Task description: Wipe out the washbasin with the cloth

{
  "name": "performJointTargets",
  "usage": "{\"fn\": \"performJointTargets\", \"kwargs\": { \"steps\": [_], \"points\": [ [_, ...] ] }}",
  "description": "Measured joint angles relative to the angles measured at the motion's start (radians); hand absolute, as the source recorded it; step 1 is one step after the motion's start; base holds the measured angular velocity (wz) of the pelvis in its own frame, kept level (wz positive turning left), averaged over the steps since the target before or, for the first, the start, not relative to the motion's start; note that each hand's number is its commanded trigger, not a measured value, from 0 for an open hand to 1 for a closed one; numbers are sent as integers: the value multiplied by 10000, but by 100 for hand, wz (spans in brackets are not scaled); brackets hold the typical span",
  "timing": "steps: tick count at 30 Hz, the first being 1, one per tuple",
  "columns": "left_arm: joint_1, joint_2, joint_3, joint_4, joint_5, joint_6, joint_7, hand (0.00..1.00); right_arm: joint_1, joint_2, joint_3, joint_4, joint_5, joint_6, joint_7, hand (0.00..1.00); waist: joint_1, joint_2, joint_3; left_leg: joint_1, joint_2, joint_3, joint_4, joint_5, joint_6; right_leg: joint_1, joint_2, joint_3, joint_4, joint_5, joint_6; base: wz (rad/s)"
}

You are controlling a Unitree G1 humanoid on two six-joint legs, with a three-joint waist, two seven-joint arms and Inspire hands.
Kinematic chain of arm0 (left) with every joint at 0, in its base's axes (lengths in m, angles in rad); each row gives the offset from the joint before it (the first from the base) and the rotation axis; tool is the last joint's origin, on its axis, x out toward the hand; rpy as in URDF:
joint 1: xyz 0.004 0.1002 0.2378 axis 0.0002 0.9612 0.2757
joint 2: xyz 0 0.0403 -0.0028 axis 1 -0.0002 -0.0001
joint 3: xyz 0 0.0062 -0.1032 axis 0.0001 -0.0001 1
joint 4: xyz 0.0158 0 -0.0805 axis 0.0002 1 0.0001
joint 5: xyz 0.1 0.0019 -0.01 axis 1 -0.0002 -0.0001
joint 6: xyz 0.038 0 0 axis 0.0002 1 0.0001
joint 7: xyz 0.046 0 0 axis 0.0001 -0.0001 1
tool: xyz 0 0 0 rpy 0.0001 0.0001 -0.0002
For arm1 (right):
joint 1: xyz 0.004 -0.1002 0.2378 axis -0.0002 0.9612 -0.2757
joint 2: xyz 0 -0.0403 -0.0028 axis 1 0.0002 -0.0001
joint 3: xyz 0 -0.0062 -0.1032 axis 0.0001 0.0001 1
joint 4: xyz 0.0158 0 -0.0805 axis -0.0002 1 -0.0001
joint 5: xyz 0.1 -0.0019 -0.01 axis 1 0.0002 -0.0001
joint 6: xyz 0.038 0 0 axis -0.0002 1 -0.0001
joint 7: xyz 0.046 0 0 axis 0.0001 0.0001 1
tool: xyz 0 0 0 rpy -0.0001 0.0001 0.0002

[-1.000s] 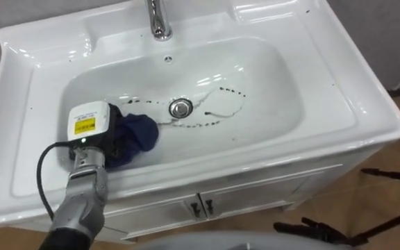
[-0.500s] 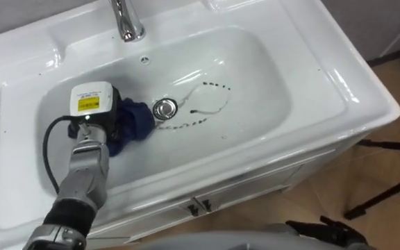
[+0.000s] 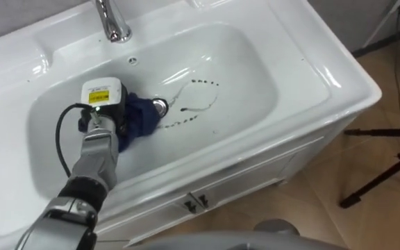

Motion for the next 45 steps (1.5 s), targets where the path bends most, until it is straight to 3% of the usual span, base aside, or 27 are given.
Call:
{"fn": "performJointTargets", "kwargs": {
  "steps": [10,19,23,25,28,31,45],
  "points": [
    [294,-118,-145,285,591,320,612,100,-26,10,-31,-4,-367,591,368,0,13,-174,-45,110,1,31,-20,6,1,55,14,104,-25,-1,1,-2],
    [1116,-74,-148,410,2386,446,1827,100,-151,72,-352,-138,-531,860,134,0,51,-418,-189,261,5,118,-202,17,-17,66,40,163,-50,-3,-2,-3],
    [1311,34,18,417,3243,523,1894,100,-154,79,-542,-291,-933,962,216,0,99,-428,-195,356,7,132,-244,17,-18,165,58,234,-119,-2,-4,-6],
    [1463,182,12,424,3506,578,1999,100,-151,78,-739,-402,-1310,1116,269,0,98,-414,-212,369,6,132,-245,15,-21,246,58,237,-210,4,-14,-3],
    [1736,375,-8,427,3819,1000,2138,100,-86,54,-869,-637,-1612,1138,270,0,131,-313,-276,401,21,123,-252,15,-21,233,69,237,-191,9,-22,-3],
    [2072,459,-9,413,4148,1195,2171,100,-14,45,-1172,-724,-1731,1125,257,0,363,-156,-336,515,36,124,-272,15,-21,269,82,197,-170,21,-41,-19],
    [2527,693,-5,433,4464,1217,2252,100,-153,-55,-1663,-704,-1738,1082,246,0,620,203,-312,693,37,123,-355,14,-25,373,87,83,-197,32,-56,0]
  ]
}}
